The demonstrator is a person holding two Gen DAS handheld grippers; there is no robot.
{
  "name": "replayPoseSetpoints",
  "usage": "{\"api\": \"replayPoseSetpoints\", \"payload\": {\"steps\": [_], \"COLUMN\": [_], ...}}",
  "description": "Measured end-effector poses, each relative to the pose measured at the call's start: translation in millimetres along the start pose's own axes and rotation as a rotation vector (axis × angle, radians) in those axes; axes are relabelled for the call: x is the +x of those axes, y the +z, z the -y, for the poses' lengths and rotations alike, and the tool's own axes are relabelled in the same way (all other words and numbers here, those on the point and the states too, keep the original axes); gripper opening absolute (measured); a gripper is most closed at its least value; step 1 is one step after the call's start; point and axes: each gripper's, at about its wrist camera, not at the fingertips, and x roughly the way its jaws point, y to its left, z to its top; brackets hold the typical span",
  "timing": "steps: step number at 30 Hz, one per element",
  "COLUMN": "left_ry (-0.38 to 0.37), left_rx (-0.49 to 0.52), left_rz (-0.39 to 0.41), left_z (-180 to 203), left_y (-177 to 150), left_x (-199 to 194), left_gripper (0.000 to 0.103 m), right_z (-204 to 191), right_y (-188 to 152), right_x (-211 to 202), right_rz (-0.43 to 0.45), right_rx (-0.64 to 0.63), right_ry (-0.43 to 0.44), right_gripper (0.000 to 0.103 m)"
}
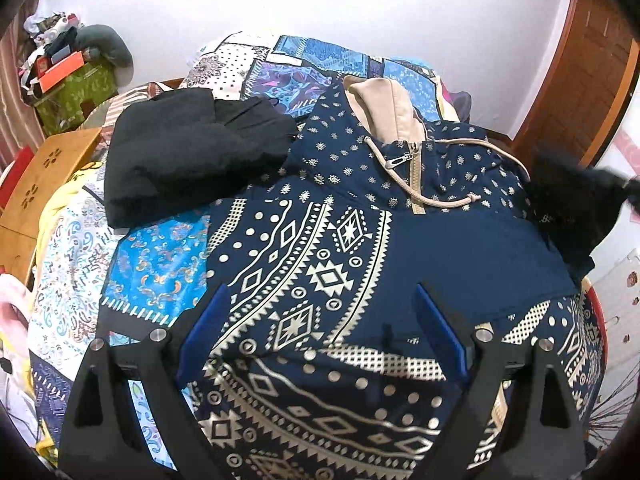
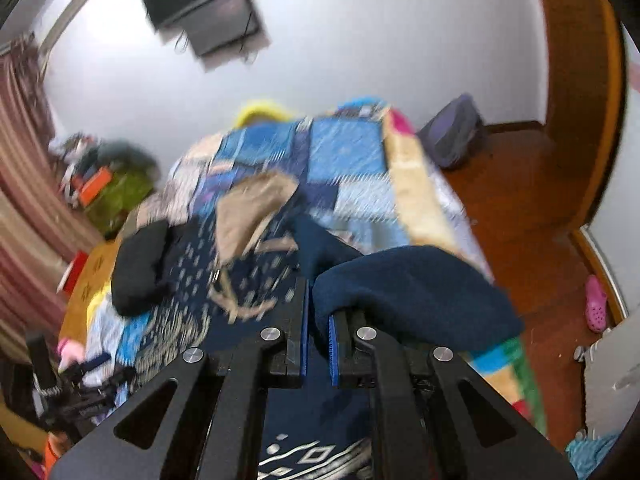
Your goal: Fold large clothes
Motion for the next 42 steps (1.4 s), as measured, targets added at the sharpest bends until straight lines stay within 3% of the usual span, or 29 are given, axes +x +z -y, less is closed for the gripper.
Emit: {"api": "replayPoseSetpoints", "payload": {"steps": [6,11,14,18,22,25,27,31,36,42], "left_ry": [0.003,0.02,0.024,0.022,0.022,0.022,0.021,0.018,0.011,0.011], "left_rx": [0.012,0.033,0.04,0.048,0.064,0.075,0.08,0.087,0.089,0.086], "left_rz": [-0.005,-0.009,-0.011,-0.006,0.008,0.021,0.03,0.038,0.029,0.0], "left_z": [-4,-3,0,6,16,23,27,36,45,51], "left_y": [-12,-19,-19,-17,-12,-8,-4,2,6,8], "left_x": [-7,-9,-9,-9,-11,-13,-14,-13,-4,12], "left_gripper": [0.092,0.092,0.092,0.092,0.092,0.092,0.092,0.092,0.092,0.092], "right_z": [-26,-34,-32,-31,-23,-6,10,49,103,150], "right_y": [-41,-57,-61,-58,-47,-35,-28,-20,-24,-44], "right_x": [51,59,54,35,11,-5,-13,-16,7,44], "right_rz": [-0.173,-0.263,-0.312,-0.296,-0.212,-0.141,-0.098,-0.047,-0.086,-0.181], "right_rx": [-0.039,-0.102,-0.111,-0.122,-0.107,-0.034,0.035,0.173,0.339,0.519], "right_ry": [-0.02,-0.08,-0.051,-0.007,-0.001,0.003,0.005,-0.024,-0.068,-0.043], "right_gripper": [0.007,0.012,0.03,0.034,0.034,0.037,0.047,0.049,0.049,0.049]}}
